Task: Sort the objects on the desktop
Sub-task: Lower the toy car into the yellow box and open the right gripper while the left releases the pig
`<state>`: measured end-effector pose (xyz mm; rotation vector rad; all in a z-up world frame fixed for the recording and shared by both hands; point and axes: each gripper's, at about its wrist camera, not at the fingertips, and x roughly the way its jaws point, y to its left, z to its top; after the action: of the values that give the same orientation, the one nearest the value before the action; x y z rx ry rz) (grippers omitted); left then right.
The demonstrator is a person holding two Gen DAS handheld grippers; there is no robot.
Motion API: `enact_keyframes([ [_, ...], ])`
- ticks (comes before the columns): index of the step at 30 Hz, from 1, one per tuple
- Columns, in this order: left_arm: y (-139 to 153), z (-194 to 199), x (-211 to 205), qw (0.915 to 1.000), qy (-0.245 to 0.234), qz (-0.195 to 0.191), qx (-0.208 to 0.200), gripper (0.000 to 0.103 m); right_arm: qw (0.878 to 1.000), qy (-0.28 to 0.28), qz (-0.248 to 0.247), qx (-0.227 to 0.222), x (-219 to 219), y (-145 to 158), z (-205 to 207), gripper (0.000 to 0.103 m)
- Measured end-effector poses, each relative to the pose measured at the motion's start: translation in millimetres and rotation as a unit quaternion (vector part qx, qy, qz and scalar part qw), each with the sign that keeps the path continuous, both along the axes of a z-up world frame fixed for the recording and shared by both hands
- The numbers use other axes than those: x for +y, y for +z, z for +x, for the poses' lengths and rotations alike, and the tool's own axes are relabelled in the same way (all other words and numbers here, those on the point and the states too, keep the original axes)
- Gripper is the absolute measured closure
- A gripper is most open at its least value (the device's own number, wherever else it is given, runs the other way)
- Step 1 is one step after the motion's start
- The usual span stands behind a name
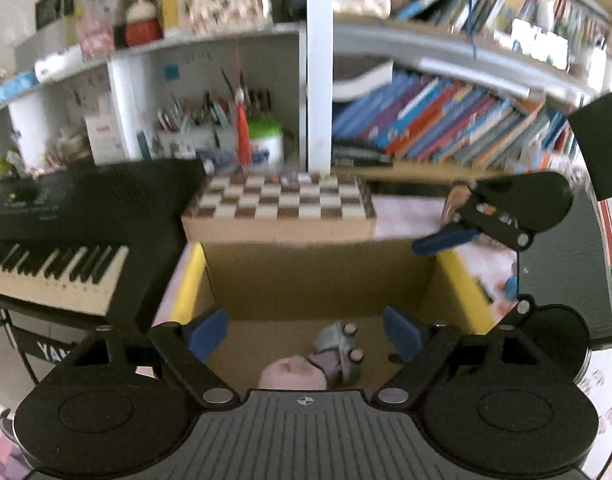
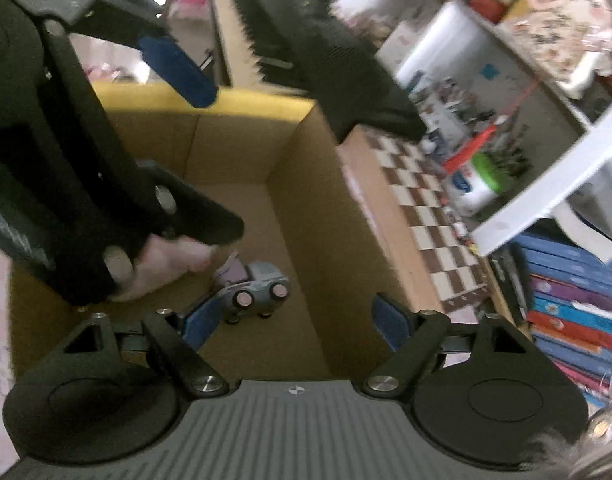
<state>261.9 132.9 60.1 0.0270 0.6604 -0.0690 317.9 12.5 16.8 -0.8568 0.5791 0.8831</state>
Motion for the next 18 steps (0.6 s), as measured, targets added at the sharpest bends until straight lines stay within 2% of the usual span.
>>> enact_keyframes([
  [9, 37, -44, -11, 0.9973, 0.013, -0.008, -0.072, 0.011, 0.991, -0.078, 0.103, -0.032, -44, 44, -33, 0.020],
  [13, 47, -68, -14, 0.9949, 0.020, -0.018, -0.098, 0.009, 0.979, -0.123, 0.157, -0.034, -69, 61, -56, 0.020],
  [18, 59, -98, -15, 0.9912, 0.031, -0.027, -0.126, 0.008, 0.957, -0.188, 0.219, -0.045, -100, 77, -83, 0.020],
])
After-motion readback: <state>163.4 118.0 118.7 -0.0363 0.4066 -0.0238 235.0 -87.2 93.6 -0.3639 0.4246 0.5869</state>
